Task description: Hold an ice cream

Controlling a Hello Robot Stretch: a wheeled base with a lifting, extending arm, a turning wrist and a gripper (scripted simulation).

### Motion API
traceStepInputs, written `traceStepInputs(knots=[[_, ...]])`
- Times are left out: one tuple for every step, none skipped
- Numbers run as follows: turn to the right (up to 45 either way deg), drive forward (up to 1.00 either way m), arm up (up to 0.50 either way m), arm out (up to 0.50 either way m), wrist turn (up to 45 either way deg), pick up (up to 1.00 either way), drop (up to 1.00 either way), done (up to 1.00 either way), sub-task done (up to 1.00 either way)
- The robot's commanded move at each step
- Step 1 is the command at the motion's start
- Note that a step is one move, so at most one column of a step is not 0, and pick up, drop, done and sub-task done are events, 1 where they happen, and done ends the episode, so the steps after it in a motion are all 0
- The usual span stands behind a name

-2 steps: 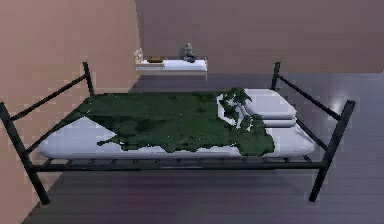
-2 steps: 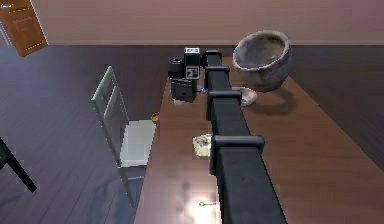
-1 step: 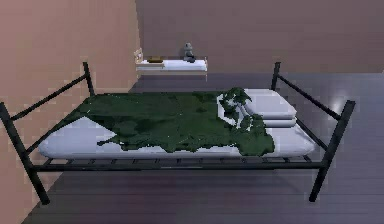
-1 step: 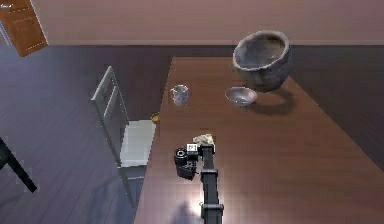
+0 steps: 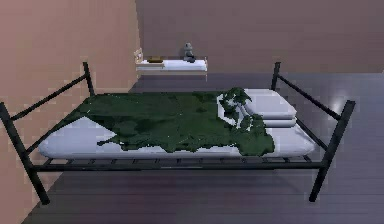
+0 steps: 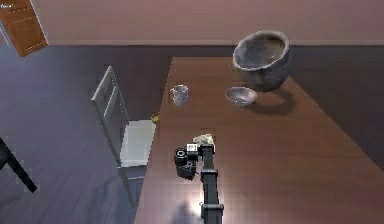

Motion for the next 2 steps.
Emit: traceStepInputs(knots=[[0.0, 0.00, 0.10, 0.00, 0.0, 0.00, 0.00, 0.00, 0.00], [0.0, 0.00, 0.00, 0.00, 0.0, 0.00, 0.00, 1.00, 0.00]])
